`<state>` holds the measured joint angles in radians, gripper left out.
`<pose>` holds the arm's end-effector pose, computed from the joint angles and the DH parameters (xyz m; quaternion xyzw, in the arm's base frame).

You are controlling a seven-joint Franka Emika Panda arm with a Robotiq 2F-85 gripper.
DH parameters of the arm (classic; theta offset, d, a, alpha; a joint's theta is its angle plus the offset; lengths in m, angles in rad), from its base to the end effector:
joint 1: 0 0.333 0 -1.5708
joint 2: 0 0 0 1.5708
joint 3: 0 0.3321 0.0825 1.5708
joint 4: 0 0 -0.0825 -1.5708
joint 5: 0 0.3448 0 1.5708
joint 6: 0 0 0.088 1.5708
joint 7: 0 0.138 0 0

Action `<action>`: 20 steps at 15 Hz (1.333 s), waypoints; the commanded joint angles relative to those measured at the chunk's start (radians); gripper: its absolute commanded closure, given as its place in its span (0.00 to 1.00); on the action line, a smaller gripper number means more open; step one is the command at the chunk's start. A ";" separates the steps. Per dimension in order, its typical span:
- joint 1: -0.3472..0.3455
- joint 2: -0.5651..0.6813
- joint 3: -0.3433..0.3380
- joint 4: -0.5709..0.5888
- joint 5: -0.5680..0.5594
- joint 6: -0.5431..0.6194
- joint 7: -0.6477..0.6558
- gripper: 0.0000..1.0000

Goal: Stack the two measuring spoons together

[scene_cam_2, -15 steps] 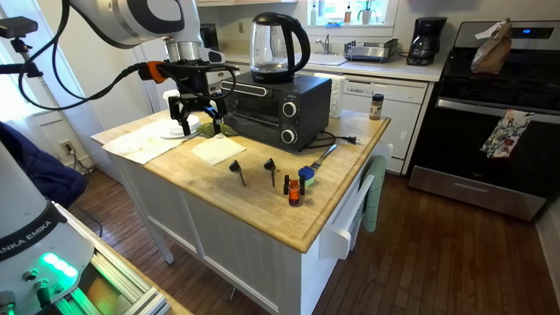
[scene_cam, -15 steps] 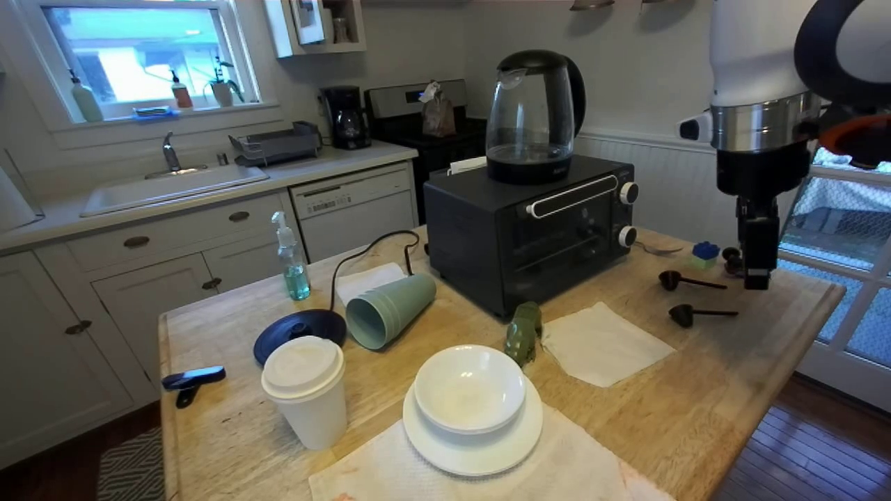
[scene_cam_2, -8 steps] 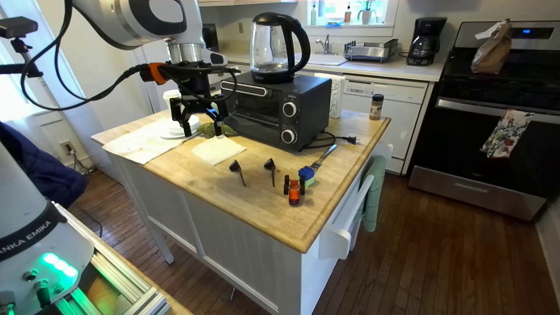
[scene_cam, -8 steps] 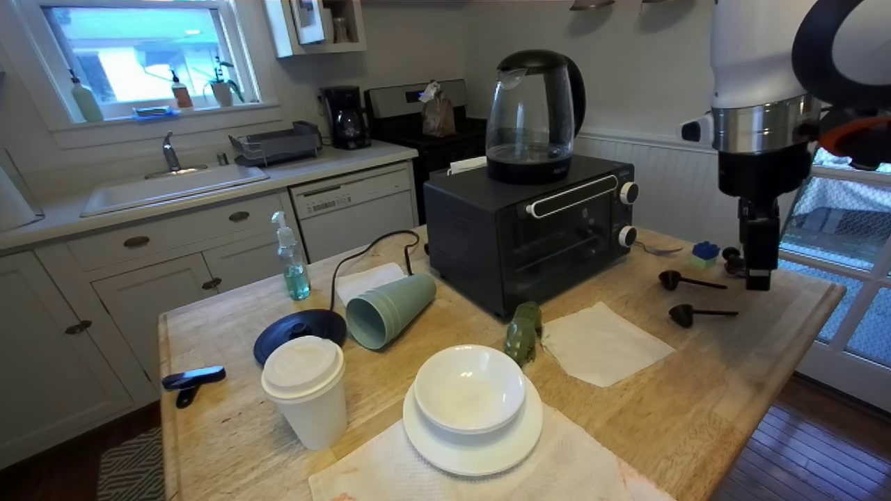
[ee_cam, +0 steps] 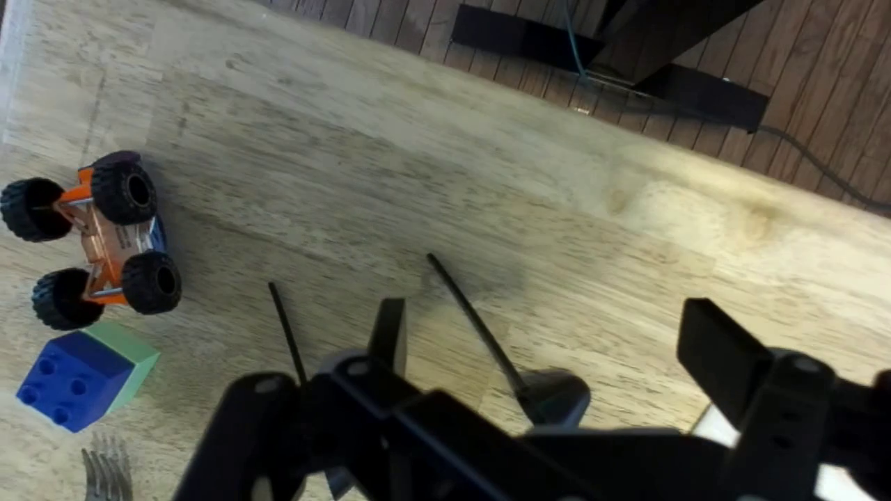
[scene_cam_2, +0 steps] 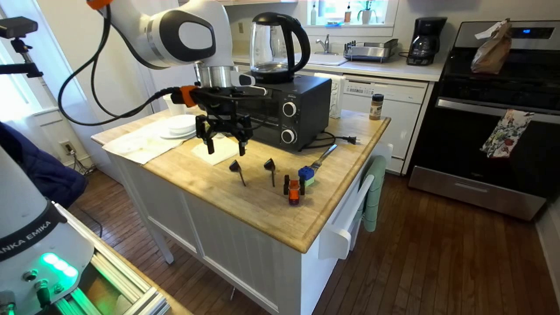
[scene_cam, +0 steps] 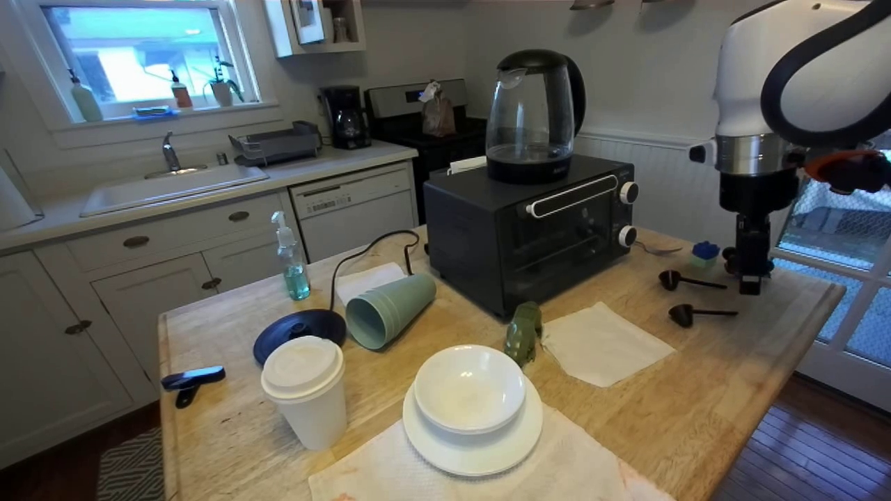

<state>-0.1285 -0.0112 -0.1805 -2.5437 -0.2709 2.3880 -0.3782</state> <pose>0.3899 -0.1328 0.2817 0.9841 0.1391 -0.0956 0.0550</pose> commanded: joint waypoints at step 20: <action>-0.136 0.247 0.065 0.126 0.297 0.306 -0.326 0.00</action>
<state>-0.2114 0.1852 -0.1748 -2.4508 -0.1086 2.6456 -0.5952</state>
